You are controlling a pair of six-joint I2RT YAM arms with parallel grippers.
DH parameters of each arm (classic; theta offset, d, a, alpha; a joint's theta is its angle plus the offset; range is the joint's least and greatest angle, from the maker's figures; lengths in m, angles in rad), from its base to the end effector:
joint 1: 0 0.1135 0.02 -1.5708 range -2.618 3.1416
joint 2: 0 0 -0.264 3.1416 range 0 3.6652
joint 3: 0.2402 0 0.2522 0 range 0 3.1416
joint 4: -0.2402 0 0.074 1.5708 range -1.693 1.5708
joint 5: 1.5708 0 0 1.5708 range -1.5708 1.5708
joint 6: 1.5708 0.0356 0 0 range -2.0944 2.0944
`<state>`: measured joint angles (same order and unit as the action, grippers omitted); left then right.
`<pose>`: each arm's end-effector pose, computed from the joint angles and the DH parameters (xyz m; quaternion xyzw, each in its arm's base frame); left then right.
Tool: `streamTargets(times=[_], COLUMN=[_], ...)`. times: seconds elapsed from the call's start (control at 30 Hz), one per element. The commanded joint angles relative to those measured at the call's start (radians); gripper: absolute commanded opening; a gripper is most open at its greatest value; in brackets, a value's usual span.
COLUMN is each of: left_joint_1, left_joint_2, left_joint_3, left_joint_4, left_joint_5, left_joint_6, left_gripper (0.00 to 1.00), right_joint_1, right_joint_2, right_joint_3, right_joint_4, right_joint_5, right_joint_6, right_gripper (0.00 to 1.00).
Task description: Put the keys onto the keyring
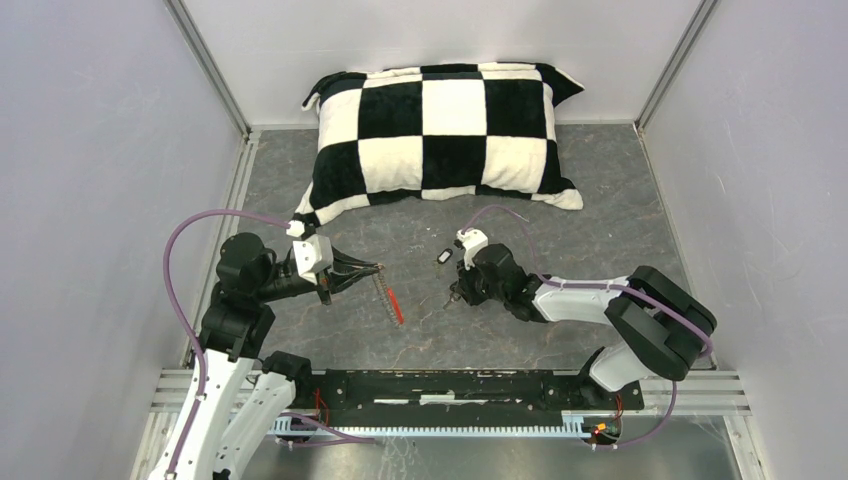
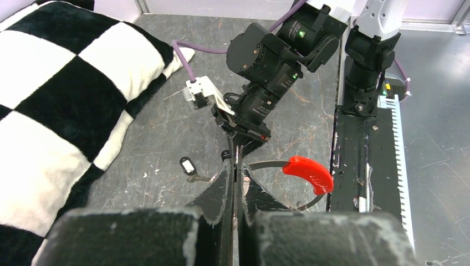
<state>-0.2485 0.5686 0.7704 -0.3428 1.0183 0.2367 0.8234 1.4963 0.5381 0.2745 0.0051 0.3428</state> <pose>0.1062 -0.0582 0.3505 0.4686 0.5633 -0.3715 0.5702 0.1872 0.2018 0.1416 -0.2139 0.8775 0.2344 0.3595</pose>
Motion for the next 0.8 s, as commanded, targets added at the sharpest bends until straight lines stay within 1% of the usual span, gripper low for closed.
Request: streamTargets(times=[0.0,0.1,0.27,0.47,0.63,0.77], left_joint_1=[0.002,0.002,0.002,0.002,0.002,0.002], left_joint_2=[-0.007,-0.008,-0.016,-0.012,-0.011,-0.002], left_joint_3=[-0.01,-0.02,-0.03,-0.038,-0.048,-0.067], left_joint_4=[0.01,-0.015,-0.032,-0.032,-0.027,-0.012], left_joint_5=[-0.026,-0.03,-0.038,-0.044,-0.054,-0.084], left_joint_6=[0.057,0.094,0.113,0.12,0.121,0.127], left_gripper=[0.02,0.02,0.02,0.02,0.02,0.02], right_joint_1=[-0.001,-0.001,-0.002,-0.002,0.002,0.03], right_joint_2=[0.009,0.009,-0.011,-0.065,-0.176,-0.295], right_joint_3=[0.053,0.069,0.075,0.06,0.034,0.054], right_joint_4=[0.03,0.029,0.033,0.031,0.043,-0.039], right_joint_5=[-0.002,-0.003,-0.057,-0.091,-0.179,-0.218], right_joint_6=[-0.01,-0.019,-0.032,-0.048,-0.091,-0.139], right_gripper=[0.12,0.08,0.02,0.01,0.01,0.01])
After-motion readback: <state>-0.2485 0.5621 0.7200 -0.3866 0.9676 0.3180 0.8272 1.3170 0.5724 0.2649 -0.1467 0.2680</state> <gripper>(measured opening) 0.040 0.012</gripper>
